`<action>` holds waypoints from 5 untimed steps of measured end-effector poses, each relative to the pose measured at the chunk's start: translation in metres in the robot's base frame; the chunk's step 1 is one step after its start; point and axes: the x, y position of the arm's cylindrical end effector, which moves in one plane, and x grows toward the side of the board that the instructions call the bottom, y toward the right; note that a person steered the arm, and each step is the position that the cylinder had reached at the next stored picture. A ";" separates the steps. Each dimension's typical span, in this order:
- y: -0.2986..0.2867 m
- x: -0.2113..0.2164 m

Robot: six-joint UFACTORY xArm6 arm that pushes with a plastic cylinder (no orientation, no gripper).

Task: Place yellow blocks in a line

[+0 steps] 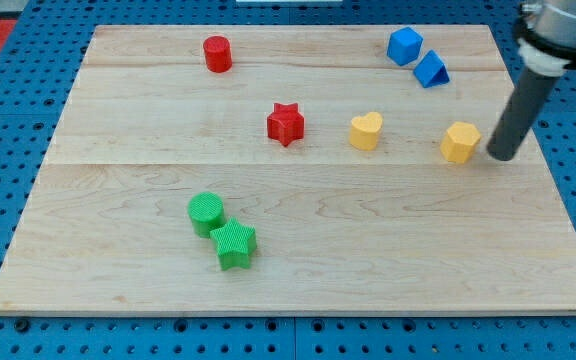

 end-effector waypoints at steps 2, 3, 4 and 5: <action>0.028 -0.060; -0.055 -0.092; -0.167 -0.081; -0.204 -0.039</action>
